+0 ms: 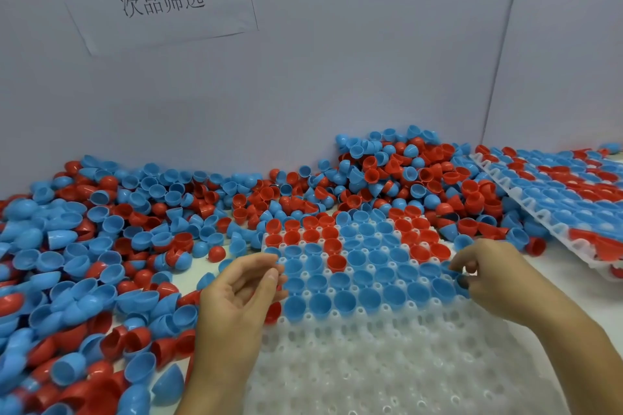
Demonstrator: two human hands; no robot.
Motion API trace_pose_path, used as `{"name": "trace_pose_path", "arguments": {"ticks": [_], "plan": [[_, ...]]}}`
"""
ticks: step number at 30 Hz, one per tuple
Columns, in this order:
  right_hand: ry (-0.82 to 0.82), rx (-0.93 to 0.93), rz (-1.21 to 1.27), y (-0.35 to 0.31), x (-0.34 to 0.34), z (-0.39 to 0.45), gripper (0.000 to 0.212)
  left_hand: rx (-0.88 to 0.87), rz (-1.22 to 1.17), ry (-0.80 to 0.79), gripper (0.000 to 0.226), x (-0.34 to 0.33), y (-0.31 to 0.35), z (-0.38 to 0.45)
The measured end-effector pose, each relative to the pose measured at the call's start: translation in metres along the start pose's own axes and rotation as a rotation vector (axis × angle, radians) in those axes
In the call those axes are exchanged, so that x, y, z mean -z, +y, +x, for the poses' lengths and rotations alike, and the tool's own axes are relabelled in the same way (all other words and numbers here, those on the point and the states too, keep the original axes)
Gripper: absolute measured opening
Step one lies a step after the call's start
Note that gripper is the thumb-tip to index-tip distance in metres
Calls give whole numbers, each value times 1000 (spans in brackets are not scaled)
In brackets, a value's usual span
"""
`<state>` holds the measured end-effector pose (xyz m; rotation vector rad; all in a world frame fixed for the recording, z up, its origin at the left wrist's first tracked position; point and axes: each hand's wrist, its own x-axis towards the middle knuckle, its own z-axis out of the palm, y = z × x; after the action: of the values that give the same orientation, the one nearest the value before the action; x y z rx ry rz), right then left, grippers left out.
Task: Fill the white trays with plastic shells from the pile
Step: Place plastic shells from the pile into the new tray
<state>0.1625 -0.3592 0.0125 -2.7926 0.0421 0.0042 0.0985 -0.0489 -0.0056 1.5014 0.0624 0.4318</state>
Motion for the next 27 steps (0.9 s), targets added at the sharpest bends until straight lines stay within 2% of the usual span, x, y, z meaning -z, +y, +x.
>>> {"name": "trace_pose_path", "arguments": {"ticks": [7, 10, 15, 19, 20, 23, 27], "plan": [[-41, 37, -8, 3, 2, -4, 31, -46, 157, 8, 34, 3, -1, 0], [-67, 36, 16, 3, 5, -6, 36, -98, 248, 75, 38, 5, 3, 4], [-56, 2, 60, 1, 6, -5, 39, -114, 472, 214, 28, 16, 10, 30], [46, -23, 183, 1, 6, -3, 41, -64, 717, 179, 22, 27, 15, 78], [88, -24, 216, -1, 4, -3, 41, -43, 821, 160, 26, 30, 14, 92], [216, 12, 249, -8, -2, 0, 43, 45, 1143, 111, 58, 36, 9, 141], [293, 66, 251, -11, -13, 4, 46, 203, 1538, 62, 96, 66, -1, 205]]}}
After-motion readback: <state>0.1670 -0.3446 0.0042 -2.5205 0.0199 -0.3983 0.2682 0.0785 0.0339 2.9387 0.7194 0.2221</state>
